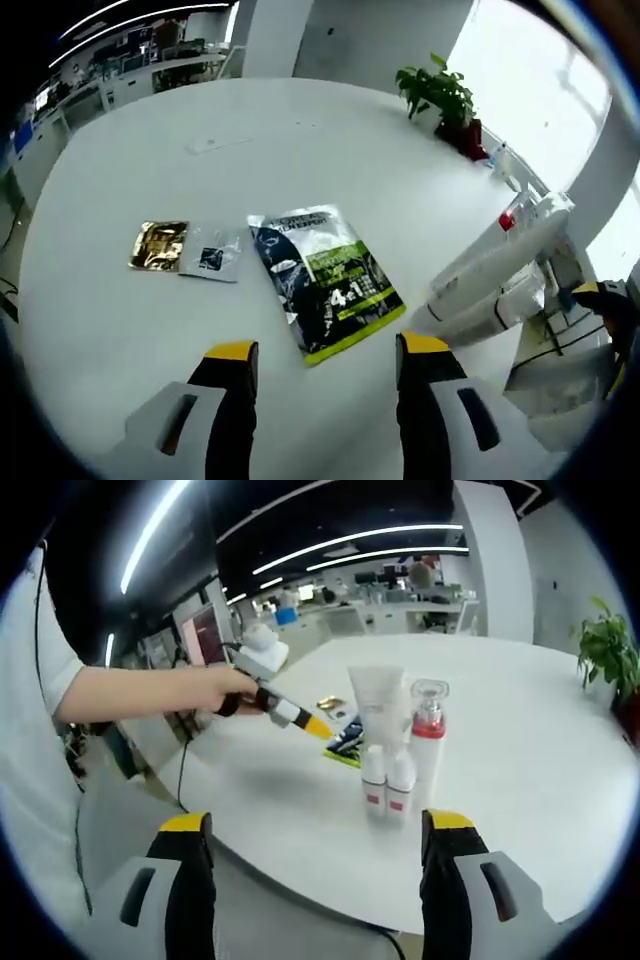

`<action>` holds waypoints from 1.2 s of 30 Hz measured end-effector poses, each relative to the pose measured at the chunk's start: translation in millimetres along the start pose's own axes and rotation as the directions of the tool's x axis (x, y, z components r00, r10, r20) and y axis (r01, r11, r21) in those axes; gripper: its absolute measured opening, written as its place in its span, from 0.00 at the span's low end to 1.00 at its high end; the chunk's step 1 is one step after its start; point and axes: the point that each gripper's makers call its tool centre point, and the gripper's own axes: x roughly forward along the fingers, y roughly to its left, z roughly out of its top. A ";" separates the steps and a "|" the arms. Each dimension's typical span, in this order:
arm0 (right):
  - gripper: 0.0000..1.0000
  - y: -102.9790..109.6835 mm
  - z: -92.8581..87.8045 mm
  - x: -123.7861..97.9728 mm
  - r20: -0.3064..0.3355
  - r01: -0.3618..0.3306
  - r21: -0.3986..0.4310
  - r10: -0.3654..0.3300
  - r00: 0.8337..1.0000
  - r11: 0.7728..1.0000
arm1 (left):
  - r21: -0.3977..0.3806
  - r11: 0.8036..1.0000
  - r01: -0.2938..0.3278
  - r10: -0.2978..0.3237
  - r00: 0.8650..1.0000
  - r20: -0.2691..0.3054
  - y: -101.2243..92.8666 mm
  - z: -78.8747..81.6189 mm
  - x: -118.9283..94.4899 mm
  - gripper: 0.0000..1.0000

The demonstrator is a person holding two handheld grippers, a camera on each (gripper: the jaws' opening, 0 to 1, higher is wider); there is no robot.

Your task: Arrange the skincare products in the storage area until every visible bottle or jar stands upright without overlapping.

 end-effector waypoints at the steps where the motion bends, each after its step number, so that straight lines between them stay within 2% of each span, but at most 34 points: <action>1: 0.84 0.0 -0.1 0.0 -0.001 0.001 0.002 -0.001 1.000 1.000 | -0.005 1.000 -0.003 0.003 1.000 -0.001 -2.8 1.2 0.5 0.48; 11: 0.84 0.4 -1.8 1.3 -0.017 0.004 0.007 -0.004 1.000 1.000 | -0.039 0.999 -0.033 0.032 0.999 -0.019 10.4 4.0 33.8 0.39; 16: 0.84 -0.6 -2.8 1.6 -0.022 0.008 0.008 -0.008 1.000 1.000 | -0.009 0.999 -0.054 0.053 0.998 -0.027 14.5 3.5 44.9 0.37; 24: 0.84 -2.2 -3.7 2.0 -0.026 0.013 0.014 -0.013 1.000 1.000 | 0.050 0.994 -0.095 0.097 0.995 -0.028 13.6 3.6 45.6 0.32; 27: 0.84 -2.4 -4.3 2.4 -0.030 0.013 0.012 -0.013 0.999 1.000 | 0.094 0.989 -0.113 0.115 0.993 -0.016 15.4 4.9 48.1 0.25; 30: 0.84 -2.3 -4.7 2.8 -0.034 0.014 0.010 -0.014 0.999 1.000 | 0.178 0.976 -0.127 0.130 0.991 -0.005 22.4 4.9 48.7 0.17; 31: 0.84 -2.4 -4.8 2.9 -0.034 0.015 0.009 -0.015 0.999 1.000 | 0.180 0.977 -0.114 0.116 0.993 -0.002 23.2 4.6 50.8 0.15; 33: 0.84 -2.4 -5.2 3.1 -0.038 0.016 0.009 -0.016 0.999 1.000 | 0.203 0.972 -0.121 0.125 0.992 -0.003 27.2 3.3 50.5 0.04; 34: 0.84 -2.5 -5.2 3.1 -0.038 0.016 0.009 -0.016 0.999 1.000 | 0.223 0.972 -0.072 0.065 0.997 0.036 18.4 8.8 53.1 0.04; 35: 0.84 -2.4 -5.2 3.2 -0.038 0.016 0.010 -0.015 0.999 1.000 | 0.207 0.972 -0.112 0.110 0.994 0.020 26.0 5.1 51.3 0.03; 36: 0.84 -2.2 -5.1 3.3 -0.039 0.015 0.009 -0.015 0.999 1.000 | 0.213 0.971 -0.112 0.110 0.994 0.021 27.7 6.5 55.3 0.03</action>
